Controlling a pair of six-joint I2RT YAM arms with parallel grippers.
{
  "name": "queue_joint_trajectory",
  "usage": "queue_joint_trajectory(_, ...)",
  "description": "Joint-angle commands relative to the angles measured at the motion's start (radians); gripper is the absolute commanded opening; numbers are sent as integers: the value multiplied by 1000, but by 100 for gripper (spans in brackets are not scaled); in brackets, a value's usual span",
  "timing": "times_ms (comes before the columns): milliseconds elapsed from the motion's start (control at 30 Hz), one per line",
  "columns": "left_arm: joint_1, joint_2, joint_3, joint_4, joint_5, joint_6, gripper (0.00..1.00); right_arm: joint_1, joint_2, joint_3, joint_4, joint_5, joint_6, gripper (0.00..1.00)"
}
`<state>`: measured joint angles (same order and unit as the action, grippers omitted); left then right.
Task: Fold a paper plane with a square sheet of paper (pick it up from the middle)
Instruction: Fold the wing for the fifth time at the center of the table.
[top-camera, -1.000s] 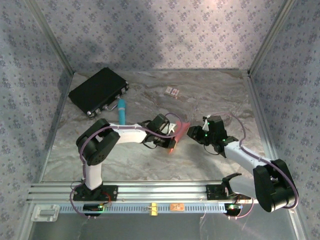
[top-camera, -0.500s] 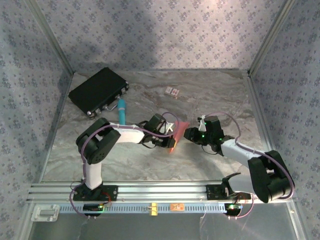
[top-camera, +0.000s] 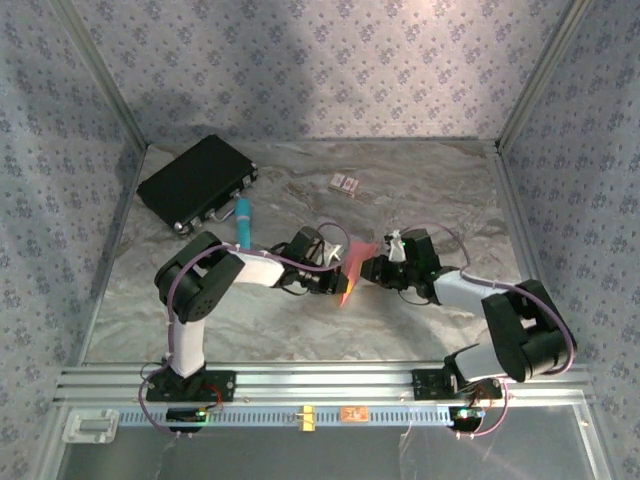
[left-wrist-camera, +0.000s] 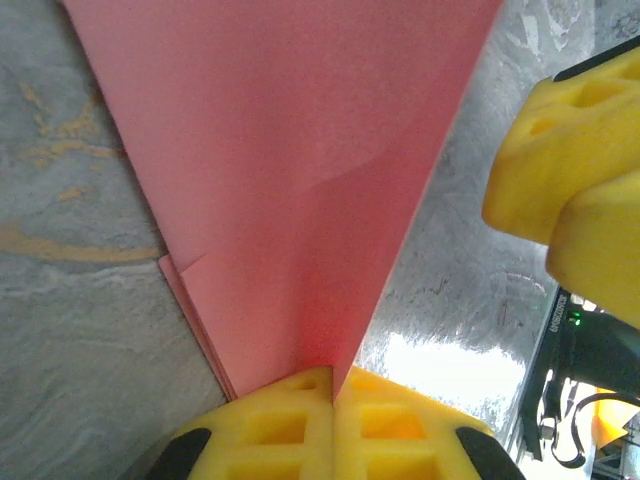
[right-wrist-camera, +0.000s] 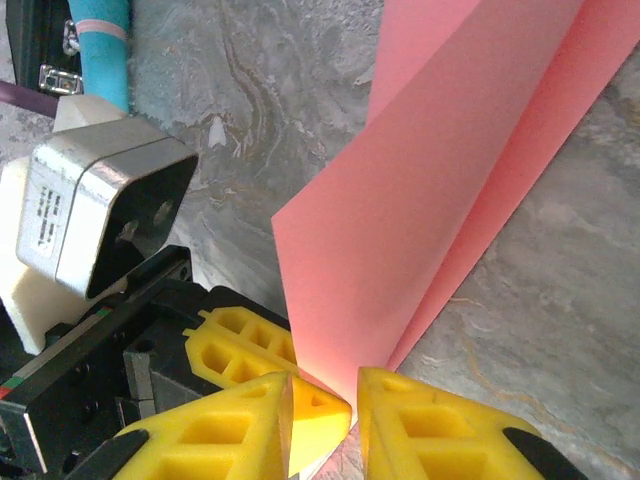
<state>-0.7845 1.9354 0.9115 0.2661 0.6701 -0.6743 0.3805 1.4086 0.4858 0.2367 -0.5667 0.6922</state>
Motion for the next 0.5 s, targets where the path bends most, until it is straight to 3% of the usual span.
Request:
queue_joint_trajectory(0, 10, 28, -15, 41, 35, -29, 0, 8, 28, 38, 21, -37, -22, 22)
queue_joint_trajectory(467, 28, 31, -55, 100, 42, -88, 0, 1, 165, 99, 74, -68, -18, 21)
